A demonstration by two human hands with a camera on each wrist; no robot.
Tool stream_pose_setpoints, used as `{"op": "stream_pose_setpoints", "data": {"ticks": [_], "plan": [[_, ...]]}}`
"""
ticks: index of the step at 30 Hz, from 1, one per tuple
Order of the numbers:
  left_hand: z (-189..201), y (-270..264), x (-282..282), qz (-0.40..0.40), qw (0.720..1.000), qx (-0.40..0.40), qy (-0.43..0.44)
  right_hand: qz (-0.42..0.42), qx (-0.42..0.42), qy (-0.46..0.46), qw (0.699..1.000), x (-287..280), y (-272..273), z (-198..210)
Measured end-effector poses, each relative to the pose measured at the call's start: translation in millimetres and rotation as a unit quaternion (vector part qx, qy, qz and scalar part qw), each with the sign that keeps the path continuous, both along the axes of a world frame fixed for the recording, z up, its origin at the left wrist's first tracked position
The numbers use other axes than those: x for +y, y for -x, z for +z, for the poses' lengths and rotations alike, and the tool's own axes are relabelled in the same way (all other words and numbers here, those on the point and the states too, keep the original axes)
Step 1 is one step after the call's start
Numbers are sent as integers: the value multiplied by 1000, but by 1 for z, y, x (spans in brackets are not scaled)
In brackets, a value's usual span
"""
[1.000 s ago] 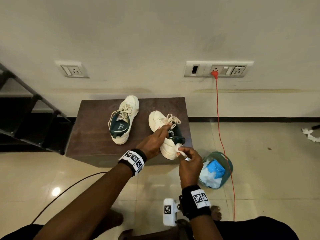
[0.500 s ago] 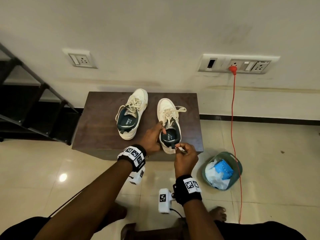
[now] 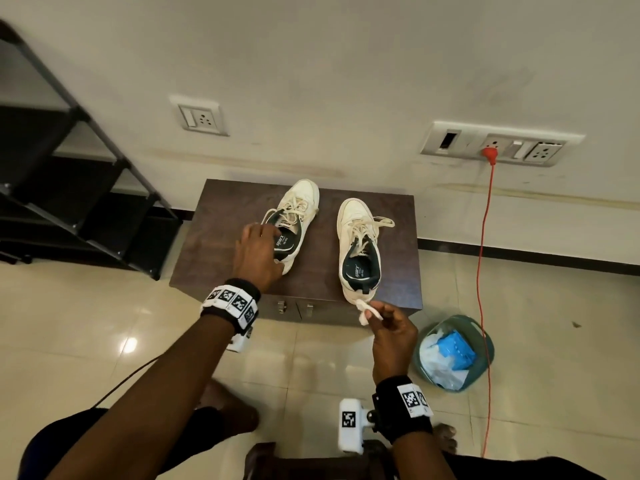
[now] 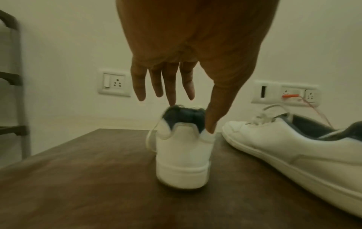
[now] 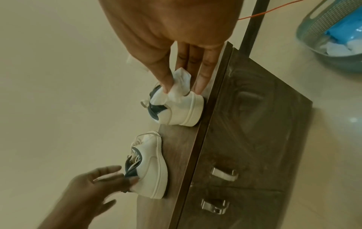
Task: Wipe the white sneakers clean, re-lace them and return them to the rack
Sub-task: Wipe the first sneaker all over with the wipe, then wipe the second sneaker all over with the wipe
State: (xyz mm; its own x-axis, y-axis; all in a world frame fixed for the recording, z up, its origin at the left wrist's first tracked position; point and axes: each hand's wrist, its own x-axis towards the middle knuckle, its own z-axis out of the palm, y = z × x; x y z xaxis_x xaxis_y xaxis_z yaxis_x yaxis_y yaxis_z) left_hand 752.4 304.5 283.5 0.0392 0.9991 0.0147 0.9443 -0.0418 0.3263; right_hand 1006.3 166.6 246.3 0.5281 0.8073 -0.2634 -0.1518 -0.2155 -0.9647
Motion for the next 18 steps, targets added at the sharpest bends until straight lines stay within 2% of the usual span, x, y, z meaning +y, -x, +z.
{"op": "stream_pose_setpoints", "data": {"ticks": [4,7,14,16,18], "plan": [[-17,31,5,-14,994,-67,88,15,21,10,1000,-17,16,4],[-20,36,9,-48,992,-93,72,51,13,8,999,-21,35,13],[-13,44,-1,-160,984,-73,32,75,111,9,991,-21,58,36],[-8,42,-19,-173,978,-113,13,80,128,10,989,-23,58,39],[3,39,-40,-178,966,-190,4,87,129,16,988,-24,60,43]]}}
